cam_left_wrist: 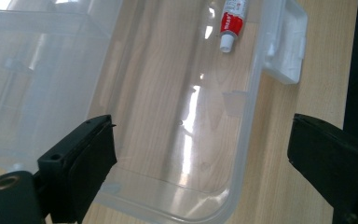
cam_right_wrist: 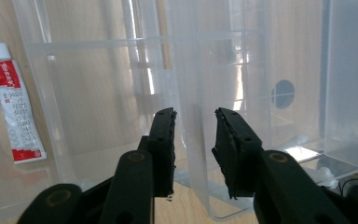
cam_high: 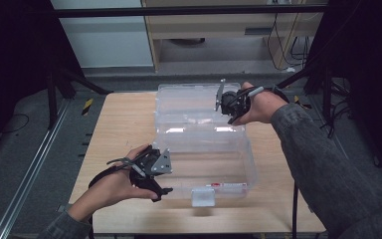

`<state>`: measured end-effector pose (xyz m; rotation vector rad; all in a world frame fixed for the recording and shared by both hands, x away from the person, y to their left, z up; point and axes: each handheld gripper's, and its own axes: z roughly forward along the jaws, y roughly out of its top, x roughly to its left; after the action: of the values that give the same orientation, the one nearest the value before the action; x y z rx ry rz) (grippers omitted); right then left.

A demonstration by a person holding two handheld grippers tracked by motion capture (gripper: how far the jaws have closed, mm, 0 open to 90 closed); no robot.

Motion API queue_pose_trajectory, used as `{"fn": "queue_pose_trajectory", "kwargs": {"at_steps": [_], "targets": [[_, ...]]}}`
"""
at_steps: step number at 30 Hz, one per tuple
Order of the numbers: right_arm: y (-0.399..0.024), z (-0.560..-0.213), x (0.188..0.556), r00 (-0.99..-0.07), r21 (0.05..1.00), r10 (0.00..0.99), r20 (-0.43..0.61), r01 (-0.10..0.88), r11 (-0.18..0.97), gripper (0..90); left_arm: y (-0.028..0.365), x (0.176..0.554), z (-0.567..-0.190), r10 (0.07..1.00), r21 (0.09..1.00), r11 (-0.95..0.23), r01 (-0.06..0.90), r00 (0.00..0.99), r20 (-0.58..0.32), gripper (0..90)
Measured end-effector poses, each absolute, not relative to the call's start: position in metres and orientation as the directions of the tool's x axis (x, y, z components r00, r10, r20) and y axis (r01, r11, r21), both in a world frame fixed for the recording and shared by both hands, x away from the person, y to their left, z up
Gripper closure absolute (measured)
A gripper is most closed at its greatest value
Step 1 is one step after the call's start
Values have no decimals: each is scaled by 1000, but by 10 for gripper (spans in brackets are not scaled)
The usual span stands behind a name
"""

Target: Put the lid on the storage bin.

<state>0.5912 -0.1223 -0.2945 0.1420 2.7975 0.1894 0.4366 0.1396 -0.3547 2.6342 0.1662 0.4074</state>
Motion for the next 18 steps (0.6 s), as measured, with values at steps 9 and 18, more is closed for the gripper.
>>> {"fn": "queue_pose_trajectory", "kwargs": {"at_steps": [9,18], "targets": [[-119,-297,593,-945,137,99,-311,59,989,814,134,433,-367,137,435,-900,34,969,207,208],[-119,-298,593,-943,141,106,-314,64,988,813,134,431,-380,102,395,-918,26,979,174,398]]}}
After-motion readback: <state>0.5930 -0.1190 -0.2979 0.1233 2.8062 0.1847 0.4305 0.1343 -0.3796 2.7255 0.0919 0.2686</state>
